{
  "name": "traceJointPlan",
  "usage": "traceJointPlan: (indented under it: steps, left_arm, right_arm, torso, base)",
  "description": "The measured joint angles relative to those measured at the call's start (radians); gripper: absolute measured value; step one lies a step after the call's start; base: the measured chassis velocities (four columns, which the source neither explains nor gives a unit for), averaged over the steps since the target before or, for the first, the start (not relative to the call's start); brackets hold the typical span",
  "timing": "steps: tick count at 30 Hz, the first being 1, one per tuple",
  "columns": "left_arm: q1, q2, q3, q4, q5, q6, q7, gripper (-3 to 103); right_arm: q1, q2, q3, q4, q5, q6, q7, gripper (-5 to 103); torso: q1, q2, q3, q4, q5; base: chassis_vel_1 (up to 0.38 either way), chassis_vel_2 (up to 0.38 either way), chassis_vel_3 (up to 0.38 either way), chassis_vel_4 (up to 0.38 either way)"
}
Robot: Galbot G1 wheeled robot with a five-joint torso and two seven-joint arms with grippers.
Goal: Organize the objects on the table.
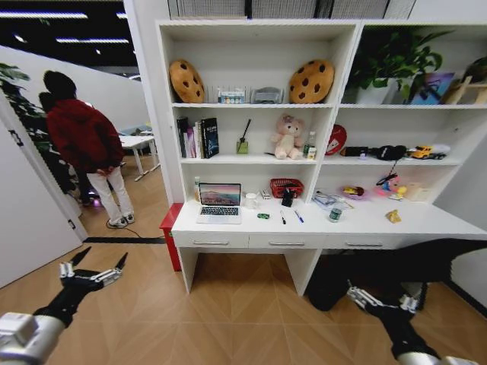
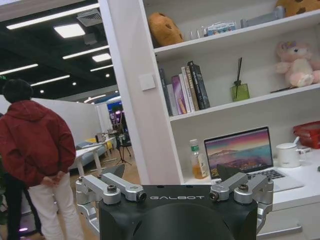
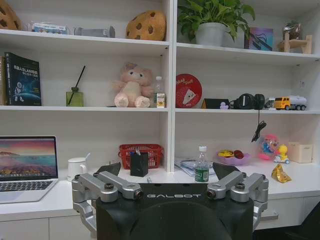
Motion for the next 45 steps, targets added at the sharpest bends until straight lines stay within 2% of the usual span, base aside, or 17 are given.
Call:
traceJointPlan:
  steps: [1,2,4,5,6,9,10,13,26,30,31,35,43,45]
  left_arm:
    - [-0.011,-0.014,0.058,-0.027,0.002,0.017,-0.015,100]
    - [-0.011,-0.014,0.058,-0.027,0.002,0.017,-0.015,100]
    - [-0.038,-0.034,0.203,-0.076,0.03,0.045,-0.05,100]
    - [-0.038,-0.034,0.203,-0.076,0.03,0.045,-0.05,100]
    - [-0.055,-0.044,0.285,-0.095,0.06,0.059,-0.072,100]
    - [-0.048,-0.066,0.323,-0.105,0.095,0.063,-0.08,100]
    - [-0.042,-0.073,0.328,-0.106,0.102,0.064,-0.081,100]
    - [-0.03,-0.076,0.325,-0.106,0.107,0.064,-0.082,100]
    - [-0.022,-0.09,0.315,-0.107,0.118,0.064,-0.083,102]
    - [-0.023,-0.103,0.316,-0.108,0.118,0.064,-0.083,98]
    - [-0.022,-0.104,0.315,-0.108,0.118,0.064,-0.083,102]
    - [-0.02,-0.104,0.312,-0.108,0.118,0.064,-0.083,100]
    - [-0.018,-0.104,0.307,-0.108,0.118,0.065,-0.082,99]
    - [-0.018,-0.104,0.307,-0.108,0.118,0.065,-0.082,99]
  right_arm:
    - [0.005,0.012,-0.034,-0.008,-0.057,0.031,0.011,100]
    - [0.005,0.012,-0.034,-0.008,-0.057,0.031,0.011,100]
    - [0.02,0.033,-0.102,-0.02,-0.175,0.079,0.013,100]
    - [0.02,0.033,-0.102,-0.02,-0.175,0.079,0.013,100]
    - [0.034,0.037,-0.148,-0.02,-0.2,0.088,0.017,100]
    - [0.06,0.025,-0.182,-0.02,-0.179,0.085,0.017,100]
    - [0.065,0.023,-0.187,-0.021,-0.166,0.08,0.007,100]
    - [0.057,0.027,-0.187,-0.021,-0.14,0.073,-0.016,100]
    - [0.057,0.039,-0.187,-0.034,-0.145,0.073,-0.022,100]
    - [0.055,0.042,-0.185,-0.039,-0.15,0.075,-0.021,100]
    - [0.056,0.042,-0.185,-0.041,-0.15,0.075,-0.021,100]
    - [0.059,0.043,-0.187,-0.041,-0.15,0.076,-0.021,100]
    - [0.065,0.047,-0.19,-0.047,-0.173,0.085,-0.022,100]
    - [0.066,0.047,-0.19,-0.047,-0.175,0.087,-0.023,100]
  torso:
    - [0.0,0.0,0.0,0.0001,0.0002]
    - [0.0,0.0,0.0,0.0001,0.0002]
    - [0.0,0.0,0.0,0.0,0.0005]
    - [0.0,0.0,0.0,0.0,0.0005]
    - [0.0,0.0,0.0,-0.0003,0.0003]
    - [0.0,0.0,0.0,0.0002,0.0002]
    - [0.0,0.0,0.0,0.0008,0.0004]
    - [0.0,0.0,0.0,0.0004,0.0]
    - [0.0,0.0,0.0,0.0002,0.0002]
    - [0.0,0.0,0.0,0.0002,0.0005]
    - [0.0,0.0,0.0,0.0001,-0.0001]
    - [0.0,0.0,0.0,0.0003,0.0007]
    - [0.001,0.0,0.0,-0.0001,-0.0002]
    - [0.001,0.0,0.0,0.0003,0.0008]
  base:
    - [0.0,0.0,0.0,0.0]
    - [0.0,0.0,0.0,0.0]
    - [0.0,0.0,0.0,0.0]
    - [0.0,0.0,0.0,0.0]
    - [0.0,0.0,0.0,0.0]
    - [0.0,0.0,0.0,0.0]
    - [0.0,0.0,0.0,0.0]
    - [0.0,0.0,0.0,0.0]
    - [-0.066,0.06,0.065,-0.067]
    - [-0.208,0.21,0.211,-0.205]
    - [-0.247,0.236,0.248,-0.245]
    - [-0.241,0.245,0.241,-0.253]
    - [-0.278,0.278,0.269,-0.276]
    - [-0.242,0.234,0.215,-0.225]
